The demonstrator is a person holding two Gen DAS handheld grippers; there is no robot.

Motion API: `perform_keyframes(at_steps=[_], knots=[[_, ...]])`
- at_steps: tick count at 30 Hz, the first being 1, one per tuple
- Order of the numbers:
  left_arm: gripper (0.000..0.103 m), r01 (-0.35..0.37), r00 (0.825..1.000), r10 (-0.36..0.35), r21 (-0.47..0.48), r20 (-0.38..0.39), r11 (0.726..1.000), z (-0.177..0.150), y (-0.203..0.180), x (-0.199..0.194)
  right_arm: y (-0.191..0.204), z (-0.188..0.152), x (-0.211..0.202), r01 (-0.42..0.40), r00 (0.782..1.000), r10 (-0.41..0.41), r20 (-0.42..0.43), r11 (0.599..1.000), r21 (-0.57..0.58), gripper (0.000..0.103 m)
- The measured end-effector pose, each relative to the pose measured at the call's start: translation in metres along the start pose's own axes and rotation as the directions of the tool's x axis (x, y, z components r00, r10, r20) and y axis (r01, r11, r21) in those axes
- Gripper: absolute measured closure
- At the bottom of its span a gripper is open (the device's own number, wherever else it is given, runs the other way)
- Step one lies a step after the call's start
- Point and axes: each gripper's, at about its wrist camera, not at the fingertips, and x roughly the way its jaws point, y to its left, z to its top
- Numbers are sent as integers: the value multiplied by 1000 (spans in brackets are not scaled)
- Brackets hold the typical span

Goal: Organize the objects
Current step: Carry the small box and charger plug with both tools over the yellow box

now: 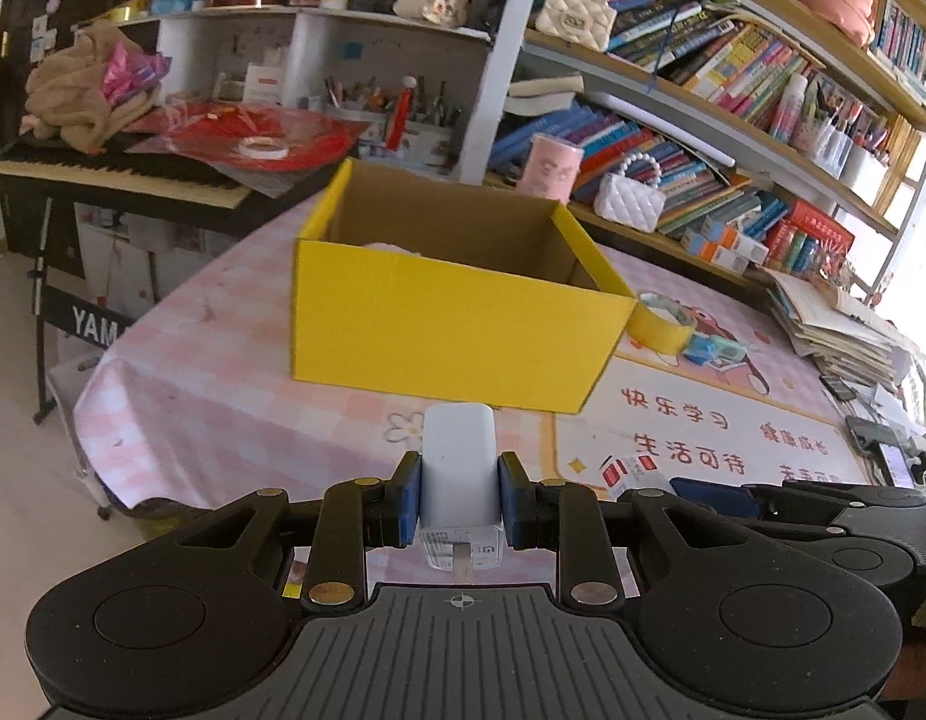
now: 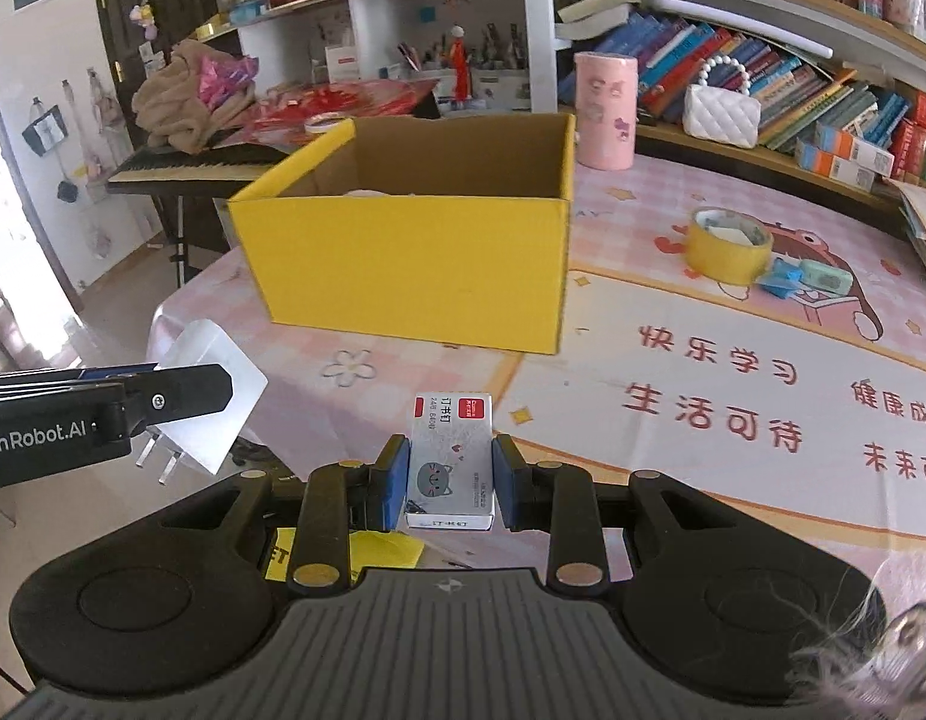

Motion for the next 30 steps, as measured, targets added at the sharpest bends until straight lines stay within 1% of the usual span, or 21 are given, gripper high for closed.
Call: perform_keyframes(at_steps=[4,9,22,26,30], knots=[[79,7,1000,-7,-7,13,1000,1,12,-7,14,-1,-2,5,1000,-5,7,1000,-5,75],[79,26,999,-26,-3,25,1000,1,18,-13,26,0,-7,20,1000,-20,18,1000,-13,75],[79,57,997,-58,7,55,998,9,22,-17,34,5,-13,51,998,-51,32,998,-21,75],[79,67,994,-67,7,86,998,23,21,-14,32,18,-14,53,996,-50,74,998,-33,75],[79,68,989,-69,12,133,998,47,16,-6,28,42,-12,55,988,-48,144,997,-52,75]])
